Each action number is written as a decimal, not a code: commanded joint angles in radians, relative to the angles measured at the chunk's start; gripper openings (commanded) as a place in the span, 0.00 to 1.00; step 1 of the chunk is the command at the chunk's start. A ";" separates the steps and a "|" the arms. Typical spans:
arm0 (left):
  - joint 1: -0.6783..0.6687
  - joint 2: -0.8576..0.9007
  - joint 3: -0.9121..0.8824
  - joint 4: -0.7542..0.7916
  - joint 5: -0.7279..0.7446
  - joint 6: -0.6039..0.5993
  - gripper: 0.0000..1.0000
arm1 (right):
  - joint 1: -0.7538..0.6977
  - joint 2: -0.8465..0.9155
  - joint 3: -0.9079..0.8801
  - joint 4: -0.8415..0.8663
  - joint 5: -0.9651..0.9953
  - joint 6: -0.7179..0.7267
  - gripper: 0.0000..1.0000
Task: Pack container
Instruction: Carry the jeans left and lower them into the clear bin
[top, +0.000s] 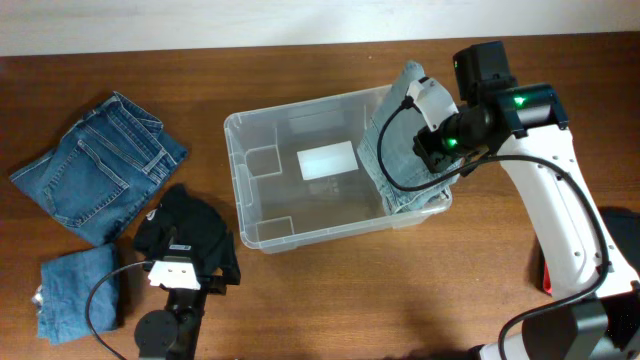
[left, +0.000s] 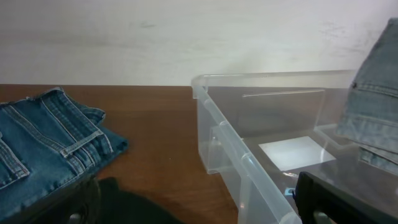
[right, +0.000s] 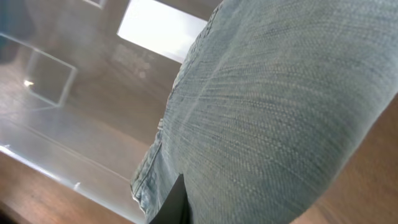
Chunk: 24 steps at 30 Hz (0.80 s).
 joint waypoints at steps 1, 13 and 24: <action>-0.001 -0.003 -0.003 -0.005 0.018 -0.013 1.00 | 0.000 -0.023 0.026 -0.007 0.091 0.043 0.04; -0.001 -0.003 -0.003 -0.005 0.018 -0.013 1.00 | 0.000 -0.023 0.026 -0.113 0.118 0.252 0.04; -0.001 -0.003 -0.003 -0.005 0.018 -0.013 1.00 | 0.002 -0.043 0.027 0.030 -0.010 0.252 0.04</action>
